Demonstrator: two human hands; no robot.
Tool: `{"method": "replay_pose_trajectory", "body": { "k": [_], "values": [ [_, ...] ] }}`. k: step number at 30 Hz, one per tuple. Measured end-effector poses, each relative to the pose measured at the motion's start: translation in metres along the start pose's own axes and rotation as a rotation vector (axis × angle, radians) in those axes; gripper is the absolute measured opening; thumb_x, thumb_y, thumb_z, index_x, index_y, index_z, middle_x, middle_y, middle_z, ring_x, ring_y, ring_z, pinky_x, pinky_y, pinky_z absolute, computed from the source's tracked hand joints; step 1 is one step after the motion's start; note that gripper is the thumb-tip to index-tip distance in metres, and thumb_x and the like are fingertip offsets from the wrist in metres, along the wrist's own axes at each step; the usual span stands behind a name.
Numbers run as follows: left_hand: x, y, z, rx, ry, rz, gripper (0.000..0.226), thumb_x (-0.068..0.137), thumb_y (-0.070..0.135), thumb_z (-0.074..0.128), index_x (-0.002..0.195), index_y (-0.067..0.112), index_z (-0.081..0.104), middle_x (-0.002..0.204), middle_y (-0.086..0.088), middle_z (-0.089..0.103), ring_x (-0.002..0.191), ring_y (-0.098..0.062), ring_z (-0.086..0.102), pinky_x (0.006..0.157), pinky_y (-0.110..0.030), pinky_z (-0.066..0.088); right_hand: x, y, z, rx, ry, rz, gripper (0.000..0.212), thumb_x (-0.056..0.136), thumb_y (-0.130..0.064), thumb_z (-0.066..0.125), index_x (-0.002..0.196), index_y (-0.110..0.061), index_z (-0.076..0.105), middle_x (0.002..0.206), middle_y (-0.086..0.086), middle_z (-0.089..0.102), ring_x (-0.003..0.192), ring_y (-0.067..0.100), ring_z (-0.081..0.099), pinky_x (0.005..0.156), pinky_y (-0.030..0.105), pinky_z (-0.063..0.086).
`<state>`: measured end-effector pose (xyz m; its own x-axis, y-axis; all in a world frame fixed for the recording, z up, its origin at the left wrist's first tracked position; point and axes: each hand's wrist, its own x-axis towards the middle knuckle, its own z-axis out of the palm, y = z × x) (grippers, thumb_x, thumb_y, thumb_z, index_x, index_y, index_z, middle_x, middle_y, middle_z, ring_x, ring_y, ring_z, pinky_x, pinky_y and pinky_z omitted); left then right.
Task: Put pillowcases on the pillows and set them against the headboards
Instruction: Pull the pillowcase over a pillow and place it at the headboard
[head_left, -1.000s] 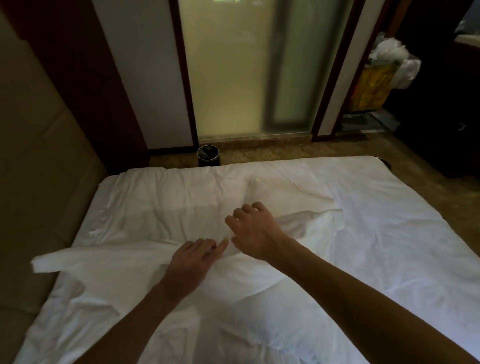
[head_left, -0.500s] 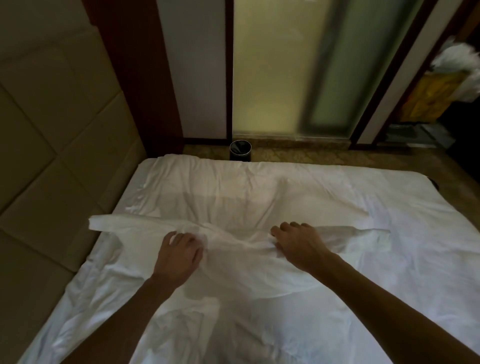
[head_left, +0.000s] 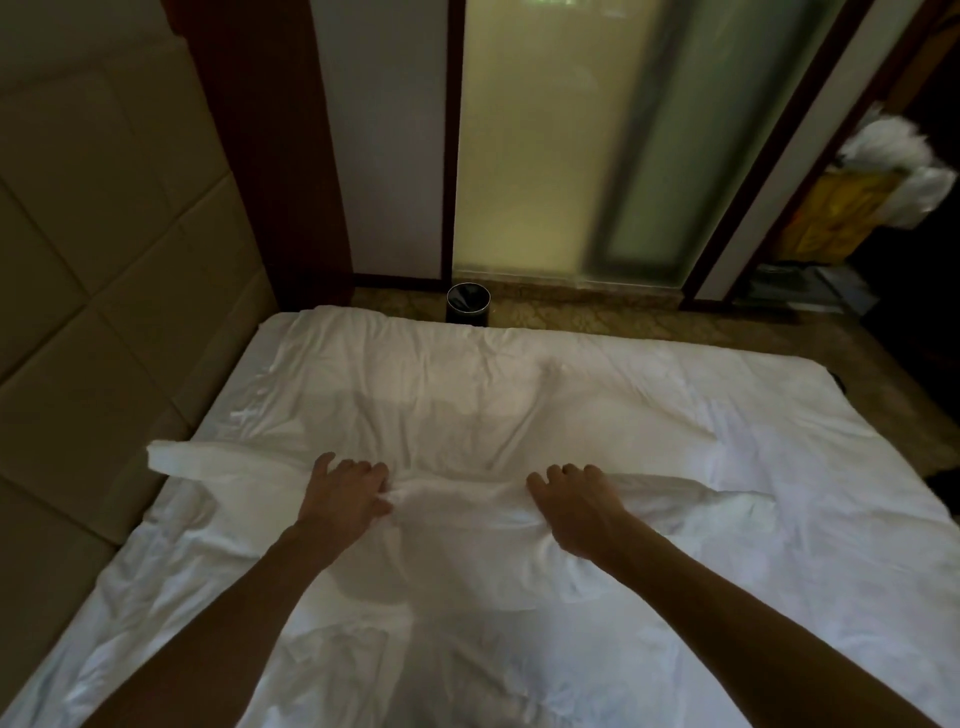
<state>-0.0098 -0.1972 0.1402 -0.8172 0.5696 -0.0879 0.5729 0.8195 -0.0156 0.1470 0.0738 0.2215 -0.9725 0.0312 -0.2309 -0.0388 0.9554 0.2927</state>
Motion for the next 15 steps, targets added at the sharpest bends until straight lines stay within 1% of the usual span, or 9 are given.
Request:
{"method": "replay_pose_trajectory", "body": {
  "k": [2, 5, 6, 7, 9, 11, 13, 15],
  "values": [
    [-0.004, -0.002, -0.002, -0.004, 0.028, 0.026, 0.029, 0.083, 0.057, 0.064, 0.095, 0.031, 0.059, 0.091, 0.009, 0.066, 0.094, -0.015, 0.062, 0.096, -0.037, 0.029, 0.001, 0.006, -0.002, 0.031, -0.022, 0.032, 0.039, 0.087, -0.012, 0.061, 0.124, -0.013, 0.048, 0.107, 0.007, 0.061, 0.092, 0.026, 0.062, 0.072, 0.035, 0.044],
    [-0.014, -0.002, -0.002, -0.012, -0.034, 0.109, 0.026, 0.092, 0.054, 0.053, 0.1, 0.029, 0.057, 0.099, 0.009, 0.064, 0.099, -0.015, 0.06, 0.093, -0.035, 0.033, 0.004, 0.013, -0.008, 0.067, 0.018, 0.047, 0.037, 0.086, -0.011, 0.058, 0.122, -0.013, 0.05, 0.107, 0.007, 0.061, 0.094, 0.026, 0.063, 0.074, 0.034, 0.044],
    [-0.017, -0.003, -0.004, -0.024, -0.009, 0.128, 0.026, 0.094, 0.051, 0.051, 0.1, 0.027, 0.057, 0.099, 0.008, 0.064, 0.099, -0.017, 0.06, 0.092, -0.035, 0.034, 0.005, 0.016, -0.01, 0.064, 0.049, 0.048, 0.037, 0.085, -0.01, 0.058, 0.121, -0.013, 0.05, 0.105, 0.007, 0.061, 0.093, 0.026, 0.063, 0.073, 0.034, 0.044],
    [-0.018, -0.005, -0.008, -0.063, 0.047, 0.136, 0.025, 0.094, 0.049, 0.05, 0.098, 0.025, 0.057, 0.096, 0.006, 0.064, 0.096, -0.019, 0.061, 0.088, -0.036, 0.036, 0.005, 0.018, -0.012, 0.063, 0.079, 0.055, 0.038, 0.084, -0.01, 0.058, 0.121, -0.012, 0.051, 0.104, 0.006, 0.061, 0.091, 0.025, 0.063, 0.072, 0.034, 0.044],
    [-0.017, -0.014, -0.017, -0.177, 0.224, 0.128, 0.028, 0.091, 0.049, 0.047, 0.089, 0.023, 0.056, 0.083, 0.005, 0.062, 0.082, -0.022, 0.062, 0.076, -0.035, 0.039, 0.007, 0.027, -0.019, 0.088, 0.146, 0.09, 0.038, 0.083, -0.009, 0.056, 0.12, -0.013, 0.053, 0.102, 0.005, 0.062, 0.089, 0.024, 0.063, 0.072, 0.034, 0.046],
    [-0.016, -0.025, -0.028, -0.216, 0.349, 0.135, 0.03, 0.088, 0.051, 0.042, 0.083, 0.024, 0.054, 0.075, 0.006, 0.058, 0.072, -0.021, 0.058, 0.068, -0.034, 0.039, 0.01, 0.037, -0.024, 0.121, 0.196, 0.119, 0.036, 0.084, -0.009, 0.054, 0.119, -0.015, 0.055, 0.1, 0.003, 0.062, 0.087, 0.022, 0.062, 0.073, 0.034, 0.048],
    [-0.018, -0.03, -0.033, -0.219, 0.376, 0.154, 0.03, 0.088, 0.051, 0.04, 0.083, 0.024, 0.052, 0.075, 0.008, 0.055, 0.071, -0.02, 0.055, 0.067, -0.034, 0.039, 0.013, 0.045, -0.028, 0.166, 0.169, 0.092, 0.035, 0.087, -0.016, 0.057, 0.122, -0.017, 0.055, 0.103, 0.002, 0.061, 0.09, 0.021, 0.061, 0.076, 0.034, 0.049],
    [-0.023, -0.031, -0.03, -0.238, 0.342, 0.123, 0.029, 0.088, 0.052, 0.039, 0.084, 0.026, 0.05, 0.077, 0.009, 0.053, 0.073, -0.018, 0.054, 0.067, -0.033, 0.038, 0.015, 0.052, -0.033, 0.282, 0.037, 0.053, 0.043, 0.088, -0.035, 0.063, 0.127, -0.021, 0.054, 0.112, 0.0, 0.061, 0.096, 0.019, 0.06, 0.079, 0.032, 0.049]
  ]
}}
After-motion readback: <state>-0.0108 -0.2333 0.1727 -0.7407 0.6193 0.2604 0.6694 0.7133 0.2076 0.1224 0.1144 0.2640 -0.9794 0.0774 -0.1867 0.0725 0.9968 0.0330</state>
